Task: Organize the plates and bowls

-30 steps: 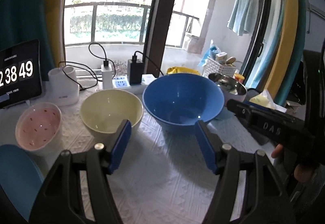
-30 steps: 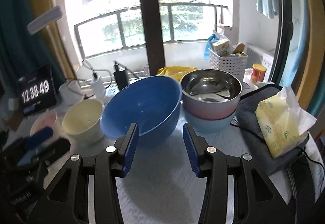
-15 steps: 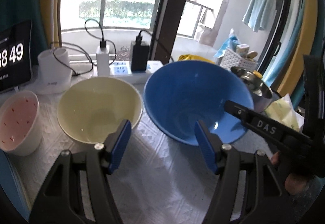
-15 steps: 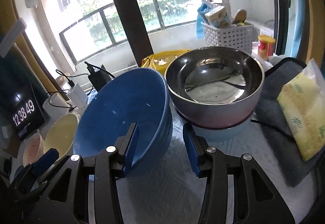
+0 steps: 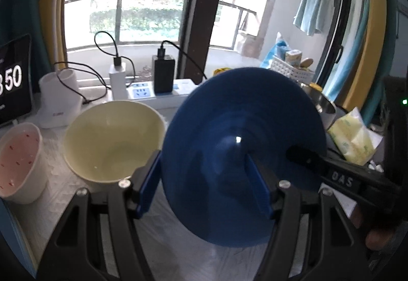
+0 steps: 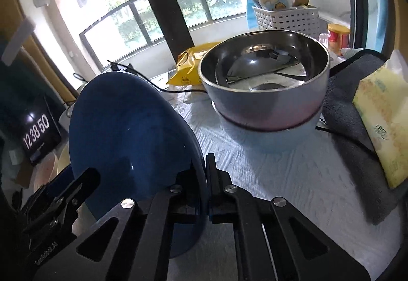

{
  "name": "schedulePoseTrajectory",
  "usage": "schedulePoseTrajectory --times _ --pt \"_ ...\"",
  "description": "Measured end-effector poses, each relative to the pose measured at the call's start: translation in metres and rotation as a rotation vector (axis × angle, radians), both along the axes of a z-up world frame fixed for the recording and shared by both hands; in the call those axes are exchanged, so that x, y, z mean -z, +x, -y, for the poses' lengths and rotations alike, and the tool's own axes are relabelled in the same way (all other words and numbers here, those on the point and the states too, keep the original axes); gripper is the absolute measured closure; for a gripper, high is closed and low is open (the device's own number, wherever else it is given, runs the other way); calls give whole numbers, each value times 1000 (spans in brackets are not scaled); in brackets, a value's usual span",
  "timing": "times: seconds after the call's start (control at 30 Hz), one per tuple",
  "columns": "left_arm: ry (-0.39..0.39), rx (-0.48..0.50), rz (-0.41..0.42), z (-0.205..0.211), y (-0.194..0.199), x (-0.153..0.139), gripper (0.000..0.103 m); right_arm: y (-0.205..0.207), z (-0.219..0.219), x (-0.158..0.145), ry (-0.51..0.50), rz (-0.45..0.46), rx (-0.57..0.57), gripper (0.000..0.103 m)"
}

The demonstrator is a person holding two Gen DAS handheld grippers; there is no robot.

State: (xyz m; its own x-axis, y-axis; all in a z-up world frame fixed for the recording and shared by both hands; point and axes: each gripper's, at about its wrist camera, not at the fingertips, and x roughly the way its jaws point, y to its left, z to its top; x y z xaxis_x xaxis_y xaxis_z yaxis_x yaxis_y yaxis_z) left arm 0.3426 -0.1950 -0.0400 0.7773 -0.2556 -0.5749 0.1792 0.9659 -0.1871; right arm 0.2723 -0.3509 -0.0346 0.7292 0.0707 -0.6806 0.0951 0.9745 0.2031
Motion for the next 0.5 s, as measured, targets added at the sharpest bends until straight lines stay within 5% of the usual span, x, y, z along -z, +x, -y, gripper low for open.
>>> schedulePoseTrajectory --times 0.1,0.33,0.5 --pt "-1 25 9 0 -5 -1 38 -12 -4 0 -21 4 2 99" --pt "25 35 27 -5 -21 -9 62 -29 -1 -3 -7 -4 13 98" --pt "-1 45 24 -15 -33 -12 65 -42 -10 -9 -44 8 12 98"
